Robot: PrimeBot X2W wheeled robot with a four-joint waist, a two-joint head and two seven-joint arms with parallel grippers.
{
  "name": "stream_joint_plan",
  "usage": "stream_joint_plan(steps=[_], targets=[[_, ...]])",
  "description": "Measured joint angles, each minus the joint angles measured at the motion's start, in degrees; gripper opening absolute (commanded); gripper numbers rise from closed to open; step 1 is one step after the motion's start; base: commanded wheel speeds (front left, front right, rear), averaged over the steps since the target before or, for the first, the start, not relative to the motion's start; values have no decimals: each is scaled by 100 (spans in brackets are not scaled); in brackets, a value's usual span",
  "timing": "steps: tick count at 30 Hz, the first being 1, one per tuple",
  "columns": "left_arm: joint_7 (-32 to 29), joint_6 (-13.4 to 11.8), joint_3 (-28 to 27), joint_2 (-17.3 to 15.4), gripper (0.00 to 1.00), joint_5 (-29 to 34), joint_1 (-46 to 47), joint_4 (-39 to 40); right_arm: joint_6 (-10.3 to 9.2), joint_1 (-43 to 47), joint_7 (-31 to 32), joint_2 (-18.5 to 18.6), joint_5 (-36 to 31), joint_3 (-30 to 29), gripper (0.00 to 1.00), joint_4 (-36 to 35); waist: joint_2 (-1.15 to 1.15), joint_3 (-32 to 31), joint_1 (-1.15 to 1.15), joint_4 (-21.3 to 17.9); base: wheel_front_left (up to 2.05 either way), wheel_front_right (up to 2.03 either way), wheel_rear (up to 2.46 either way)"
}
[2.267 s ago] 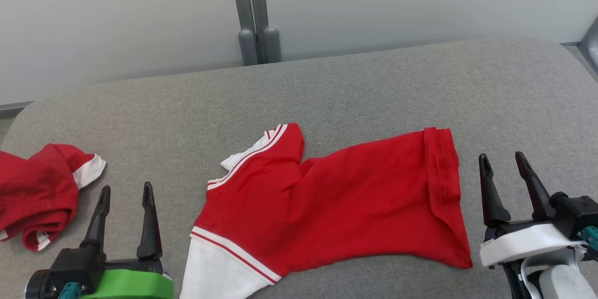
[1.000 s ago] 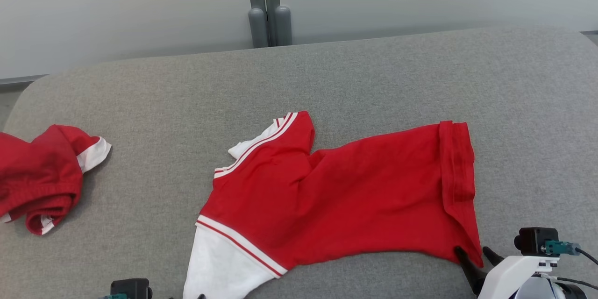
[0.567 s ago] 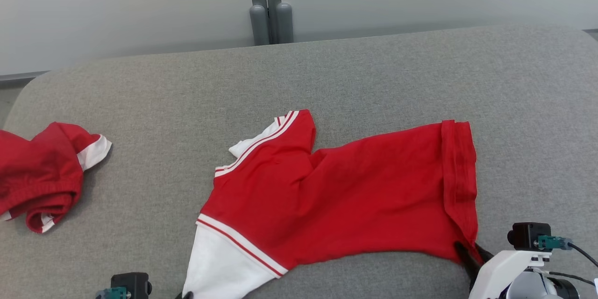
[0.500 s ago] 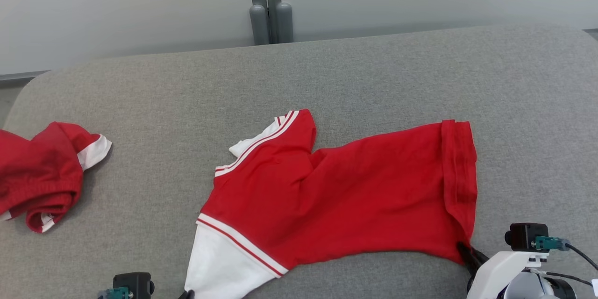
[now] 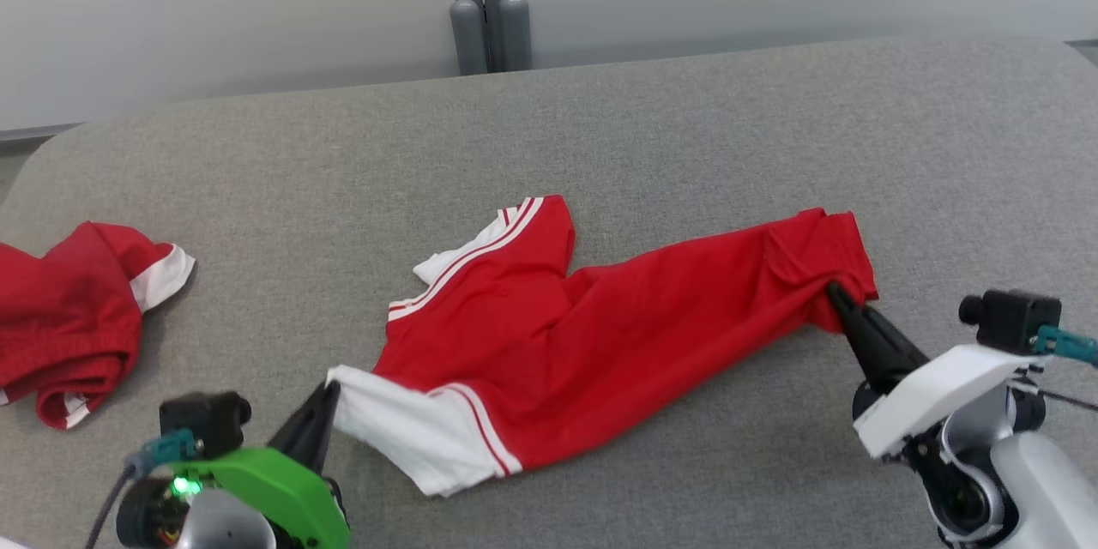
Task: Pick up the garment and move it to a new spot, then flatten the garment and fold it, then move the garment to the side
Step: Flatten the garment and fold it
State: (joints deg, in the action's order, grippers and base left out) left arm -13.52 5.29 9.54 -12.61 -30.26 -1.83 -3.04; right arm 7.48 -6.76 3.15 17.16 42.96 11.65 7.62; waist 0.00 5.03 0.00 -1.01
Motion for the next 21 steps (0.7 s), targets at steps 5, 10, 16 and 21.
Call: stream_joint_plan(steps=[5,10,16,21], targets=[[-60,79,64,-197,0,142,1009,110,0,-950,-209,191,508,110,0,-227,0,251,0,-15,0,0,0],[65,131,-23,-371,0,185,2533,-172,0,-2257,-355,522,617,387,0,31,0,651,0,-14,0,0,0],[468,178,-33,-516,0,255,4501,-910,0,-3913,-504,657,1002,732,0,647,0,1183,0,-6,0,0,0],[668,199,118,-647,0,287,5951,-1713,0,-5211,-697,684,1349,948,0,1280,0,1593,0,-2,0,0,0]])
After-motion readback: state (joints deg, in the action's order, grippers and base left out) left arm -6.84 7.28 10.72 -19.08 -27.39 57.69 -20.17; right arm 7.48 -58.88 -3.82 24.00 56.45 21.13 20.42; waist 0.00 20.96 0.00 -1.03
